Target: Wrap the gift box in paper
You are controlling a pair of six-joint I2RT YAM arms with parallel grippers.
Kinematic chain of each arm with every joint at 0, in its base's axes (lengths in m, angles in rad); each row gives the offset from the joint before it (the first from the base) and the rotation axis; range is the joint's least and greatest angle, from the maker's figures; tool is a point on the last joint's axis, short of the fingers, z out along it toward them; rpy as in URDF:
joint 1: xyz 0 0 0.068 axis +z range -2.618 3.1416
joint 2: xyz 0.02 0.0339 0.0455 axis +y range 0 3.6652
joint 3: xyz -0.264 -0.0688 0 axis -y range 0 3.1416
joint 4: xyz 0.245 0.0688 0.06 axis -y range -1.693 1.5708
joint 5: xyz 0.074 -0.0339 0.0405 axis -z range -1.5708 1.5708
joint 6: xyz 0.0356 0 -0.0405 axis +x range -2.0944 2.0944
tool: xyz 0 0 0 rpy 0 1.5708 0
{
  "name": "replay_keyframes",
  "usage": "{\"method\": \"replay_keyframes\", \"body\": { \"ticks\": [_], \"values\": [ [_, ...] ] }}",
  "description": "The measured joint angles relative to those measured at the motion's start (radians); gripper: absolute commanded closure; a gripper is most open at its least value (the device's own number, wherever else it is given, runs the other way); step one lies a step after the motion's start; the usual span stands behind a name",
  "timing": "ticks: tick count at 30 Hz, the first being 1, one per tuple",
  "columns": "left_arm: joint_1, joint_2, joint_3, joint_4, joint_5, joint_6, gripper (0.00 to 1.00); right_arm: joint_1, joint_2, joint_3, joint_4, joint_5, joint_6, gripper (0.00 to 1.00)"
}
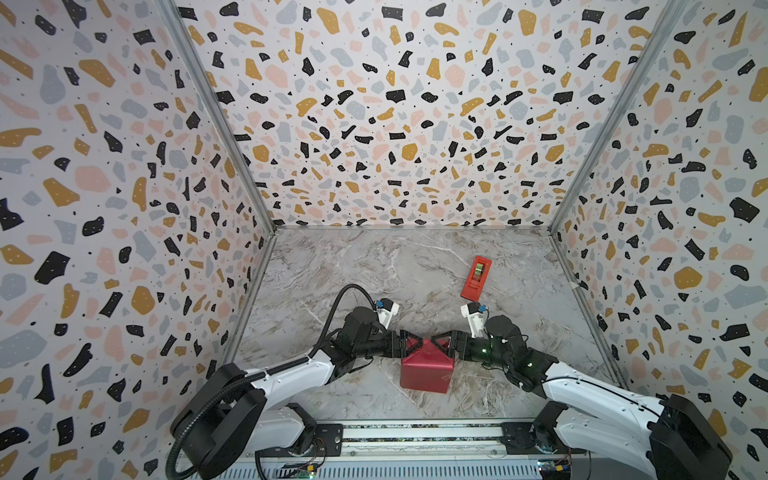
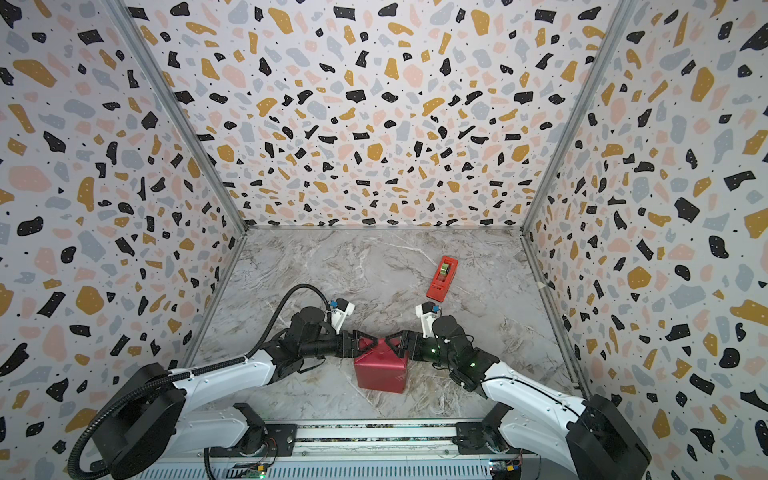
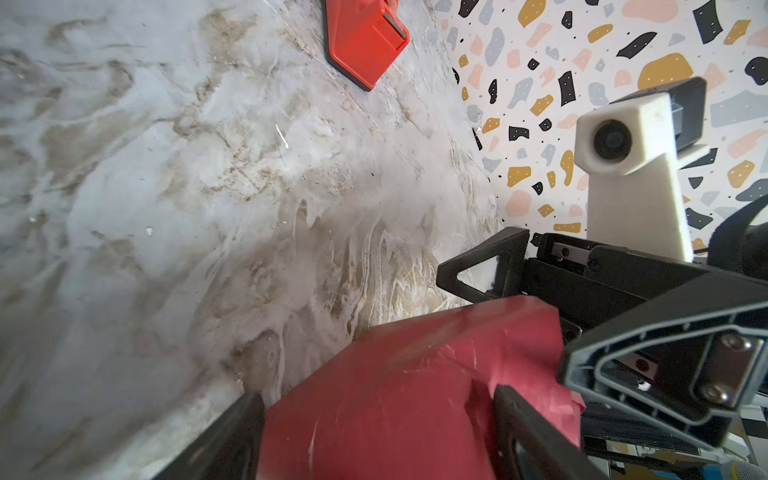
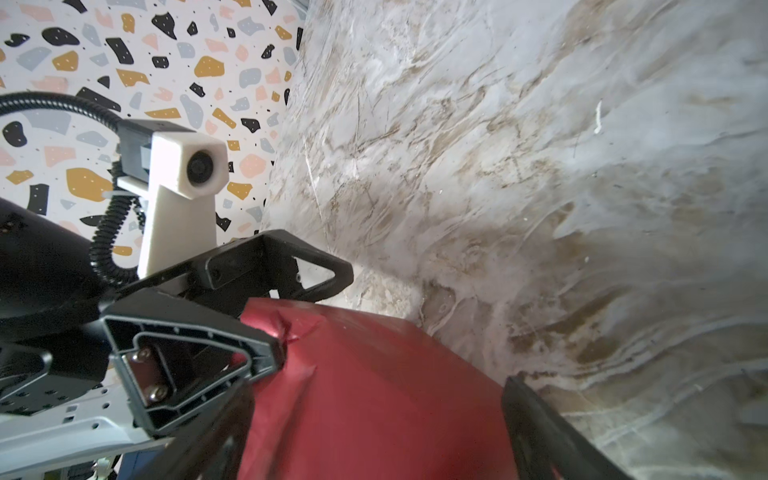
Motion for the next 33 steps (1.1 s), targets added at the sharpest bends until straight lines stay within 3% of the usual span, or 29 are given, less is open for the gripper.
{"method": "replay_keyframes", "body": {
  "ticks": [10, 20, 33],
  "values": [
    [-0.008, -0.029, 0.014, -0.057, -0.046, 0.044, 0.16, 0.041, 0.018, -0.013, 0.0, -0.006, 0.022, 0.03],
    [-0.02, -0.149, 0.003, -0.161, -0.111, 0.024, 0.11, 0.12, -0.036, -0.092, 0.055, 0.07, 0.048, 0.03],
    [-0.021, -0.109, -0.011, -0.136, -0.017, -0.1, 0.09, 0.166, -0.036, -0.109, 0.098, 0.15, 0.047, 0.03]
  ]
}}
